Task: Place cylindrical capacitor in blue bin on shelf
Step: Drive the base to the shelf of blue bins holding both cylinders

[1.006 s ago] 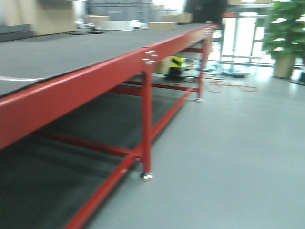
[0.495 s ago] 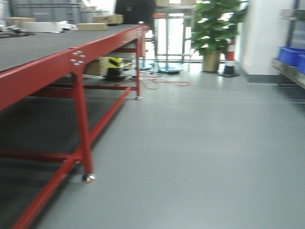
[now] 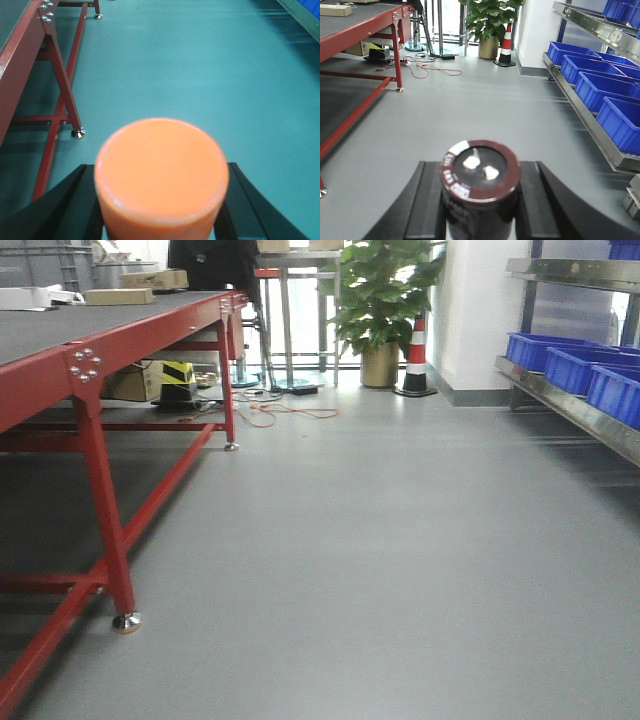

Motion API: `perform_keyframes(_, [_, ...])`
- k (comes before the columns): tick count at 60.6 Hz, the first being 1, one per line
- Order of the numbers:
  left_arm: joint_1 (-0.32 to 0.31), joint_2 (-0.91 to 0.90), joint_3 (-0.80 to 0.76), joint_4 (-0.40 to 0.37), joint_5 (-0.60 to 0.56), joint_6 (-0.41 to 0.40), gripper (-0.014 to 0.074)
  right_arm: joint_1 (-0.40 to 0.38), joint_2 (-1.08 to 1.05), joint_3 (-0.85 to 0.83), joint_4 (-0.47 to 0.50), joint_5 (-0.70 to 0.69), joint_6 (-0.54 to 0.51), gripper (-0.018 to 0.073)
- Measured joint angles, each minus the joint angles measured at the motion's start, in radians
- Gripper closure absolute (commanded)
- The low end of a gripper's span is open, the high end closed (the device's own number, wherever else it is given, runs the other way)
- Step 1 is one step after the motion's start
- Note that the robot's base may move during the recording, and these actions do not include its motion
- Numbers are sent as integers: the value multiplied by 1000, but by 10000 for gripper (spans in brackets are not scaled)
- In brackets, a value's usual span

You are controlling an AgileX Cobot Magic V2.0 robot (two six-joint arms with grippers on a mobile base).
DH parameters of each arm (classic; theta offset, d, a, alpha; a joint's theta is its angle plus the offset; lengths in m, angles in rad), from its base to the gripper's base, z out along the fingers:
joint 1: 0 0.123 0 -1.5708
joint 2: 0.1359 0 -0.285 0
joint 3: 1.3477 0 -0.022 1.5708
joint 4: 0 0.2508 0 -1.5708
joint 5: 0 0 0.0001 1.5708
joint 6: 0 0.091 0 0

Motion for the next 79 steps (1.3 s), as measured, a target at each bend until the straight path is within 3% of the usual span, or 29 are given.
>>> perform_keyframes(79, [0,-1,0,0,0,0,707,0,0,0,0,-2,0,619])
